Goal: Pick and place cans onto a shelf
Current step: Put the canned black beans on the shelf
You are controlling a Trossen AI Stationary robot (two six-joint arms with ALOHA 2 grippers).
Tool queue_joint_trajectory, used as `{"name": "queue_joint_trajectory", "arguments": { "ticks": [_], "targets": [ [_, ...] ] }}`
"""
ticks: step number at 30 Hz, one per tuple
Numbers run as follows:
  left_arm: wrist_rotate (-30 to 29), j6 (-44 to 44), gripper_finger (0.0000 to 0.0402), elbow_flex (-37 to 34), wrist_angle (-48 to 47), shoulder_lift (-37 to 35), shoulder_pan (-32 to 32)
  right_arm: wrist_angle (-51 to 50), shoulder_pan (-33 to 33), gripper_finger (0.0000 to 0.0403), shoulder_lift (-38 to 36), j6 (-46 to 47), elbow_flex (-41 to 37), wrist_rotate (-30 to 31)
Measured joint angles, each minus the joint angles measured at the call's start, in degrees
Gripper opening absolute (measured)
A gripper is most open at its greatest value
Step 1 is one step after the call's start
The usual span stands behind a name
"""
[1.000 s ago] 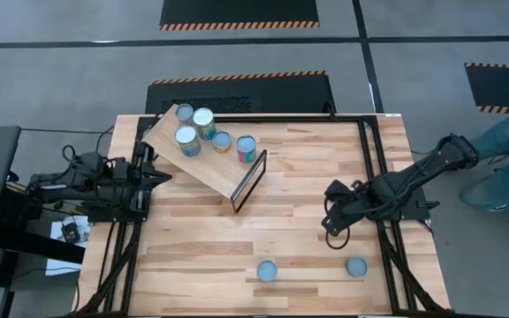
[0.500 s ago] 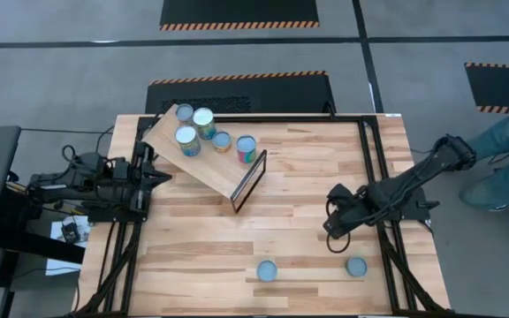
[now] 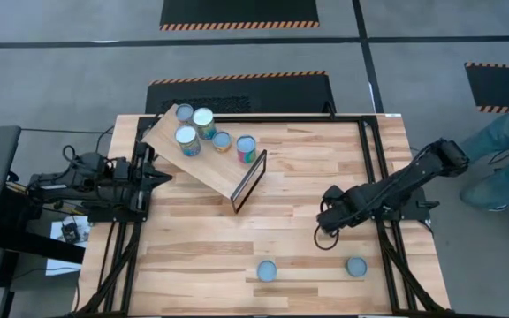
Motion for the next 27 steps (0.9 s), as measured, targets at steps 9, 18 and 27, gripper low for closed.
{"name": "queue_joint_trajectory", "arguments": {
  "ticks": [9, 18, 27],
  "targets": [
    [0.0, 0.0, 0.0004, 0.0, 0.1, 0.0, 0.0, 6.6, -1.1, 0.0190, -4.7, 4.2, -8.4, -0.5],
    [0.0, -0.1, 0.0004, 0.0, 0.1, 0.0, 0.0, 10.9, -2.6, 0.0208, -2.6, 4.3, -12.5, 1.9],
    [0.4, -0.1, 0.0004, 0.0, 0.2, 0.0, 0.0, 16.4, -4.1, 0.0145, -2.4, 3.1, -15.7, 2.8]
  ]
}}
